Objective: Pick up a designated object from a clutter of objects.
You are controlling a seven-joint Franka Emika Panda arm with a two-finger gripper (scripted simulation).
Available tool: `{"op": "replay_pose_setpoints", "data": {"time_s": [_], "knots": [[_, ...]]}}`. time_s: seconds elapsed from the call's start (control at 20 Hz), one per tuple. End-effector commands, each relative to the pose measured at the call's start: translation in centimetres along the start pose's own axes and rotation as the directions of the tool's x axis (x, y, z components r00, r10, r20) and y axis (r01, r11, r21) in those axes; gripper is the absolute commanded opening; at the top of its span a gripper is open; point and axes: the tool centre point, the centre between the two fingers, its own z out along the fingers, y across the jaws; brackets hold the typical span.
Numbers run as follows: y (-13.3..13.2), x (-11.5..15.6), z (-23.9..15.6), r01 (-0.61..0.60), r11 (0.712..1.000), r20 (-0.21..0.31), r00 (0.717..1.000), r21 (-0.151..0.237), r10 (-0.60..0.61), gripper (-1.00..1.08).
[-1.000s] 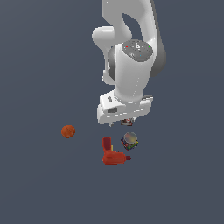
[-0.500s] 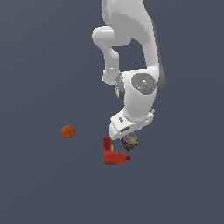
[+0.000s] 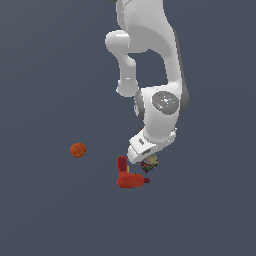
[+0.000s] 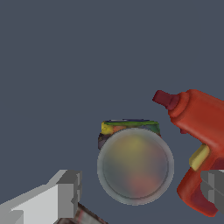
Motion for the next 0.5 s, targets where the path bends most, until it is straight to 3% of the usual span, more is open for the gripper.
{"op": "replay_pose_setpoints", "data": {"time_s": [0.0, 0.45], "knots": [[0.0, 0.0, 0.3, 0.000, 1.000, 0.000, 1.000, 0.000, 0.000, 1.00], [-0.1, -0.1, 4.3, 0.003, 1.000, -0.001, 1.000, 0.000, -0.003, 1.00]]}}
